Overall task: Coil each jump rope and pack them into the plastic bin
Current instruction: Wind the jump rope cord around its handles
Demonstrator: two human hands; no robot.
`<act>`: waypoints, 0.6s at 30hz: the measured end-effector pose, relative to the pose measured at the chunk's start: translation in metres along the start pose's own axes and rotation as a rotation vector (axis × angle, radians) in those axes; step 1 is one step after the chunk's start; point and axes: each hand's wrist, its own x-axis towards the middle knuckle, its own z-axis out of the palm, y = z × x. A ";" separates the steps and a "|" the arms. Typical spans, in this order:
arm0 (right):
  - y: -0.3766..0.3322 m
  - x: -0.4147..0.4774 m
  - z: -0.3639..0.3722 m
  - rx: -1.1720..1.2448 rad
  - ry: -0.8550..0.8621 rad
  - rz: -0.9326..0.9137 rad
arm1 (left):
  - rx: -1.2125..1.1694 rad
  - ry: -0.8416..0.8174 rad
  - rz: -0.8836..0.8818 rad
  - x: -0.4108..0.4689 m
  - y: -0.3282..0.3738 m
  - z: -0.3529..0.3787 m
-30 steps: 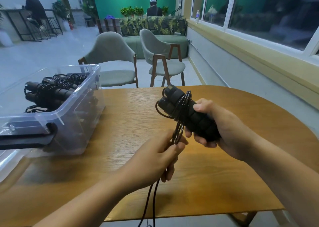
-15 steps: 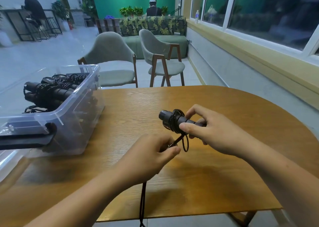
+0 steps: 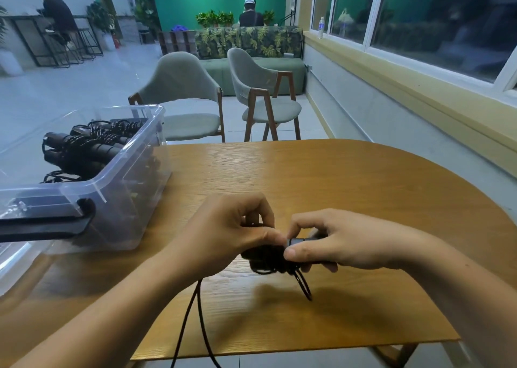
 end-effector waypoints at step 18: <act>-0.002 -0.008 -0.008 0.757 -0.221 -0.368 | -0.439 -0.116 0.005 -0.004 -0.018 0.007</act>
